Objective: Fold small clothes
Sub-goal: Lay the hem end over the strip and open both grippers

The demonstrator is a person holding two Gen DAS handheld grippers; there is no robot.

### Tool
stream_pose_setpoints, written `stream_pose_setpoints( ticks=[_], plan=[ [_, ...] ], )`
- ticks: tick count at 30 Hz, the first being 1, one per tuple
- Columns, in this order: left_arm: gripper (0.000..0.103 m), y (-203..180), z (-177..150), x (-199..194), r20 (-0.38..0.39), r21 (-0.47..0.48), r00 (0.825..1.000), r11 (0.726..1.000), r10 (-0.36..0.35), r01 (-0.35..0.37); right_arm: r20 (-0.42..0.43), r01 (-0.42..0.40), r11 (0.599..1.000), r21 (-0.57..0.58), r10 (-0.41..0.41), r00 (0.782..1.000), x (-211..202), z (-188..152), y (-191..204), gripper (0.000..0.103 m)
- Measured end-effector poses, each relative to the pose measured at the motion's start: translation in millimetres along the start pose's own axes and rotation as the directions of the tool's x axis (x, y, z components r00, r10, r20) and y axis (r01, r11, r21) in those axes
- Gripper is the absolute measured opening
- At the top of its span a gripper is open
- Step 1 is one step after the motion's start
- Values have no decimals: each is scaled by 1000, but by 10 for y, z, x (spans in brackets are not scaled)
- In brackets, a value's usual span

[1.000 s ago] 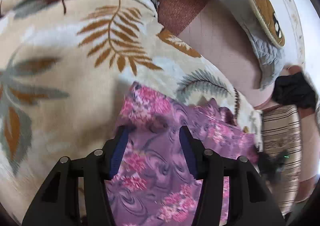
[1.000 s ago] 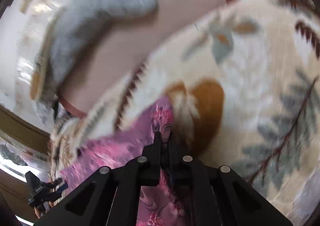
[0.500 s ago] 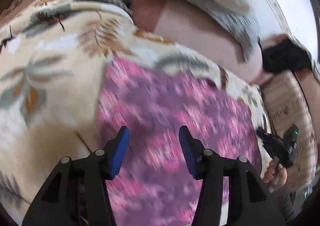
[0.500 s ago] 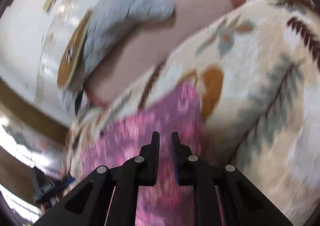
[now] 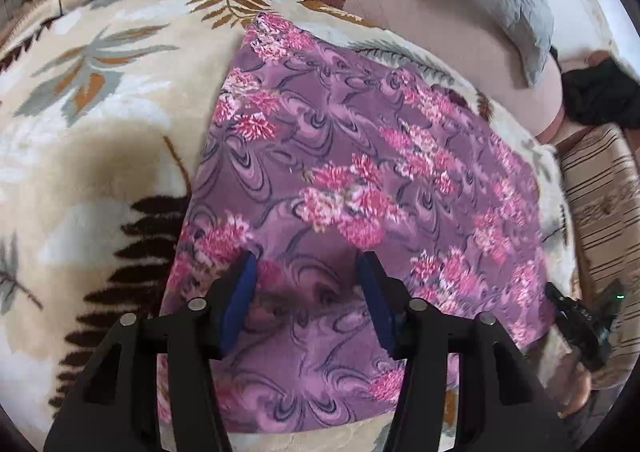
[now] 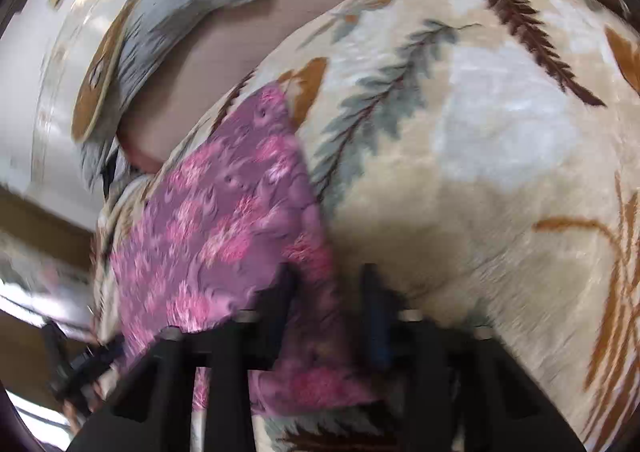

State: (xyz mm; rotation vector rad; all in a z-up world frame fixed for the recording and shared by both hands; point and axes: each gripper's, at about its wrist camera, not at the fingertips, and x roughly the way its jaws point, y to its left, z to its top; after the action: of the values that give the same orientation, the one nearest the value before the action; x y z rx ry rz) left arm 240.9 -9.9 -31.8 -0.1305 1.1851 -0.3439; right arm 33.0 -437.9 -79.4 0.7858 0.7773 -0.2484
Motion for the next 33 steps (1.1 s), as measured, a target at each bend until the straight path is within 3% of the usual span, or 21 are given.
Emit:
stream_pose_setpoints(
  ticks=[4,6,8,9,10,12,14,16,18,19,21,22,26,33],
  plan=[
    [58,-69,-111,1,-11,28,998,998,57,-57,151,-36,999,-10,37,988,-319,36,126,4],
    [58,-78,-146,7,-3,45,997,996,73,-73,113,12,1000,12,-13,994,-246,60,53,3],
    [58,-113,-179,9,-7,70,995,992,103,-102,-11,126,992,-3,-126,992,-21,14,8,4],
    [58,-118,-191,-3,-10,74,994,991,111,-110,-21,147,989,-18,-148,989,-6,-23,36,5],
    [60,-117,-215,-17,-17,71,993,991,113,-111,35,161,986,-34,-160,986,-127,-55,124,11],
    [63,-91,-275,-35,-35,62,993,992,109,-107,113,124,992,-23,-121,986,-339,-107,257,11],
    [63,-67,-354,-29,-51,55,990,991,128,-125,137,63,998,-30,-59,989,-447,-173,375,15],
    [63,-60,-421,-50,-46,52,989,989,140,-137,107,51,997,-58,-45,993,-431,-269,487,34],
    [63,-57,-470,-80,-45,46,988,989,145,-143,10,106,993,-59,-106,994,-215,-345,502,41],
    [63,-53,-503,-112,-48,39,988,989,147,-145,-66,186,980,-67,-190,980,-75,-395,484,33],
    [63,-44,-554,-187,-47,29,990,991,135,-134,-6,225,969,-100,-227,974,-168,-467,557,32],
    [63,-38,-591,-246,-40,26,992,992,121,-120,8,231,968,-95,-231,973,-258,-491,591,36],
    [63,-5,-708,-429,-14,31,996,996,85,-85,12,192,979,-63,-191,981,-539,-611,612,36],
    [63,105,-886,-662,37,31,997,998,61,-62,70,232,969,-84,-227,971,-1033,-907,632,37]
  ],
)
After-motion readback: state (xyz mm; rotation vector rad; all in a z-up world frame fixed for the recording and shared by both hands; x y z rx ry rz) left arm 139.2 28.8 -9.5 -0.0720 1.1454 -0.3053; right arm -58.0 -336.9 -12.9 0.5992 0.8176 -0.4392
